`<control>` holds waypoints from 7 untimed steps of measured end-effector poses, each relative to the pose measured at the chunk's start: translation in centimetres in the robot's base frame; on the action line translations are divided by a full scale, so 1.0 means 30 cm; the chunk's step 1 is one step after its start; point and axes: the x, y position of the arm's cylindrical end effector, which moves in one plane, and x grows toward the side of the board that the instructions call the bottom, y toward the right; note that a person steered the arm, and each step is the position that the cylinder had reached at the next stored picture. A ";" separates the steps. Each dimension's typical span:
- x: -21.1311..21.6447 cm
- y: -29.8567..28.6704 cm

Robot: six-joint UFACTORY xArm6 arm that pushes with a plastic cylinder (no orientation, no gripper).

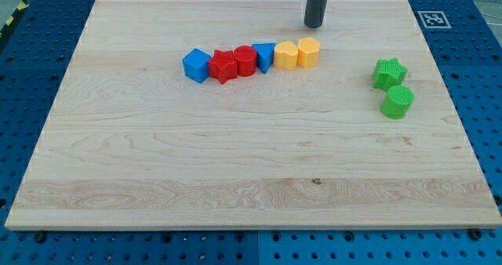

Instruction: Place your arm at the top of the green star

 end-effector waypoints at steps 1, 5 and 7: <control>-0.014 0.106; 0.023 0.436; 0.293 0.639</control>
